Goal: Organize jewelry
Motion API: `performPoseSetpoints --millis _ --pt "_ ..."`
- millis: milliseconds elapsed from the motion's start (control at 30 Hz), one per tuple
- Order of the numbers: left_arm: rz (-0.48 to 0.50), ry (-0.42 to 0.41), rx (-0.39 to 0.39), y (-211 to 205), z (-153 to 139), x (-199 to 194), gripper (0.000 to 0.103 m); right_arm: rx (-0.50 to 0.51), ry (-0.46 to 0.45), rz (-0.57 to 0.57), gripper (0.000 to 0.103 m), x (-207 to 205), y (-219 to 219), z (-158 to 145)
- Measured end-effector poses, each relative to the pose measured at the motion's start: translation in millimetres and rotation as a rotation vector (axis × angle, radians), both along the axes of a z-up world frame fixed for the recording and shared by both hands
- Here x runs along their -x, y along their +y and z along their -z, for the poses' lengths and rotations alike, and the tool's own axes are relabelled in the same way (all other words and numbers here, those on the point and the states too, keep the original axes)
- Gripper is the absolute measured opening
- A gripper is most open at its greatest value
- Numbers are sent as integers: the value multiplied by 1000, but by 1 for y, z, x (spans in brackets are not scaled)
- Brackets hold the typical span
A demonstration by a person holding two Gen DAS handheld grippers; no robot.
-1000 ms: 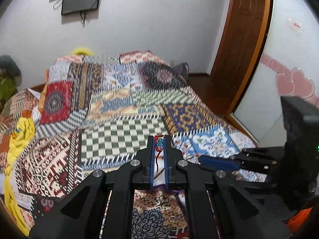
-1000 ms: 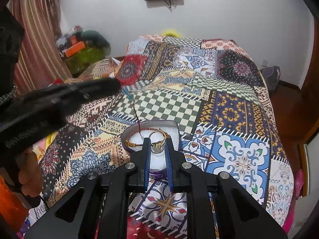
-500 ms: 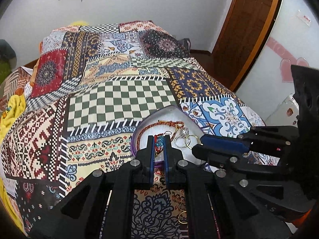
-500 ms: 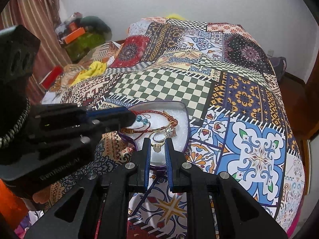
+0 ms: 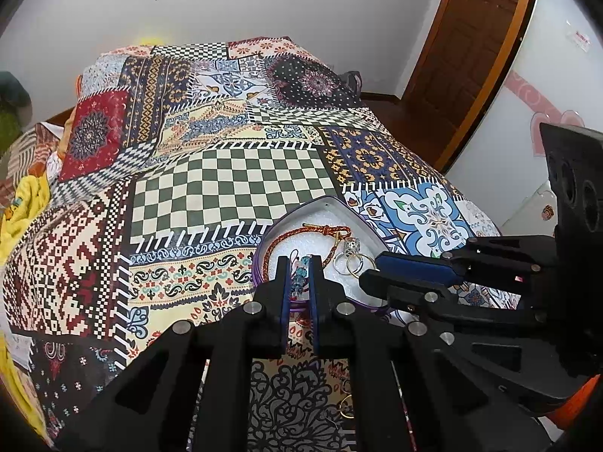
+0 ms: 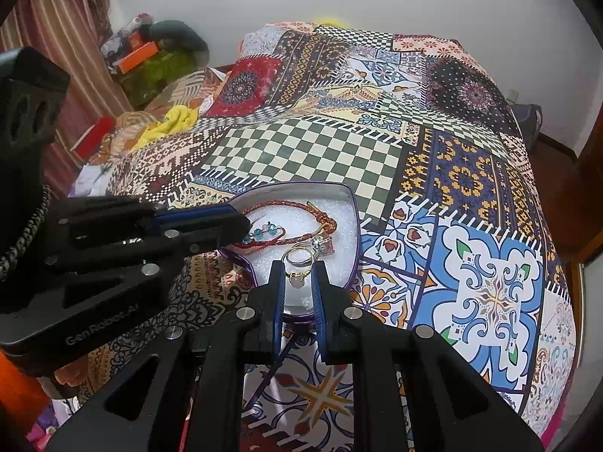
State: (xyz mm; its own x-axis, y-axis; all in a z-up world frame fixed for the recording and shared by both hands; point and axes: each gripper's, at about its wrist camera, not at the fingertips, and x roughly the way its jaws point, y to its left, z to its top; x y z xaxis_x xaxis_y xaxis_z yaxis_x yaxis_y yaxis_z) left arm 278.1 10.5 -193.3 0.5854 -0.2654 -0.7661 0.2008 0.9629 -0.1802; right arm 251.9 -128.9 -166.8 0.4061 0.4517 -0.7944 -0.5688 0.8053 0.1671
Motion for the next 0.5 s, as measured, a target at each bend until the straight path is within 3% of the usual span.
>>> performPoseSetpoints --millis 500 --pt "-34 -42 -35 9 -23 15 13 18 -38 12 21 9 1 -15"
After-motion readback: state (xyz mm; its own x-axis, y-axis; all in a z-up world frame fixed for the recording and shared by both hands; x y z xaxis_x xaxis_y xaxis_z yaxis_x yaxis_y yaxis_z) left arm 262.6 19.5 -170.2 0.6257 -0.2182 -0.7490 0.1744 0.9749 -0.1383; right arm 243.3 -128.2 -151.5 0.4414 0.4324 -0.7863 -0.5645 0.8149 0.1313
